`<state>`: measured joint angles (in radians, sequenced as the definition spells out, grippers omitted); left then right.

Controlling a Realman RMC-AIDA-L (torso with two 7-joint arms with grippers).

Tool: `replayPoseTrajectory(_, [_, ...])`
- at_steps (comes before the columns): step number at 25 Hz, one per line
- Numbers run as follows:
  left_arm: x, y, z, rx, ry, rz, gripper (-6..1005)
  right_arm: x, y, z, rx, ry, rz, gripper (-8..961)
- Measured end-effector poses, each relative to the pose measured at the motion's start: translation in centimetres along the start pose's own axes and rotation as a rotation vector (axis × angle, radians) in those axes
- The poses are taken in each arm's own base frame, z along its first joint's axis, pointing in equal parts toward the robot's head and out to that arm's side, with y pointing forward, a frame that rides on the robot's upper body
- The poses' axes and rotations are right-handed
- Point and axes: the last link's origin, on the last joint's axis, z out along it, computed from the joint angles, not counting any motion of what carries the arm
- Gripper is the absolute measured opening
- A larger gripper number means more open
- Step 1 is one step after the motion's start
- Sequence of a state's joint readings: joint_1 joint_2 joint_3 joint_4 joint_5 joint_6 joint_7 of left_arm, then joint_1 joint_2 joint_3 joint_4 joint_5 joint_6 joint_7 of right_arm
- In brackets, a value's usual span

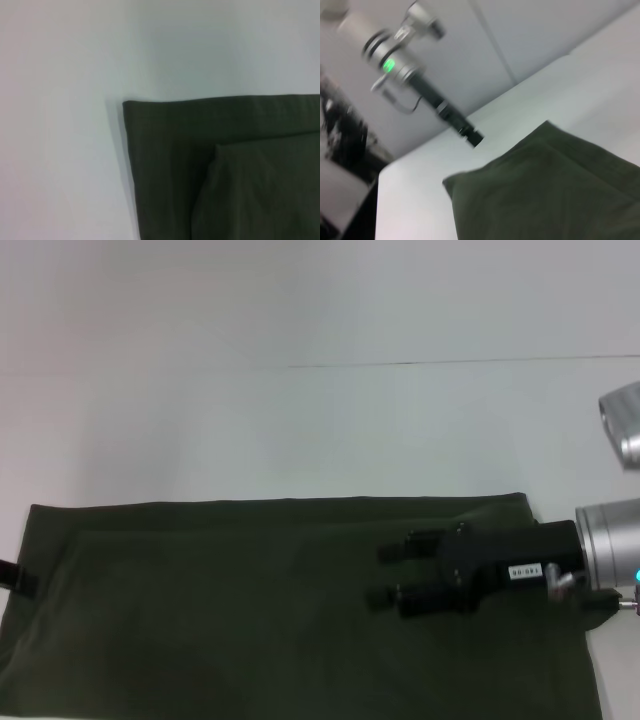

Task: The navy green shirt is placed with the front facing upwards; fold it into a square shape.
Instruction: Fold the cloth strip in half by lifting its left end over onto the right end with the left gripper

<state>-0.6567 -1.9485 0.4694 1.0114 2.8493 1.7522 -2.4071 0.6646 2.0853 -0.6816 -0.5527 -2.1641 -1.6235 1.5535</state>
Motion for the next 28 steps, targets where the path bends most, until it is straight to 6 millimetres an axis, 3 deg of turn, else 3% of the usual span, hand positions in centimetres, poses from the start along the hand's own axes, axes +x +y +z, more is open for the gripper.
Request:
replayPoseTrajectory(8, [0.5, 0.7, 1.1, 0.04, -0.053, 0.067, 835, 1.7, -0.1, 0.4, 0.024, 0.031, -0.228, 814])
replayPoseTrajectory(20, [1.2, 0.2, 3.3, 0.054, -0.024, 0.046, 837, 2.4, -0.2, 1.1, 0.025, 0.066, -0.212, 820])
replayPoseTrajectory(28, [0.9, 0.0, 3.2, 0.036, -0.01, 0.063, 836, 2.2, -0.5, 1.2, 0.043, 0.07, -0.173, 820])
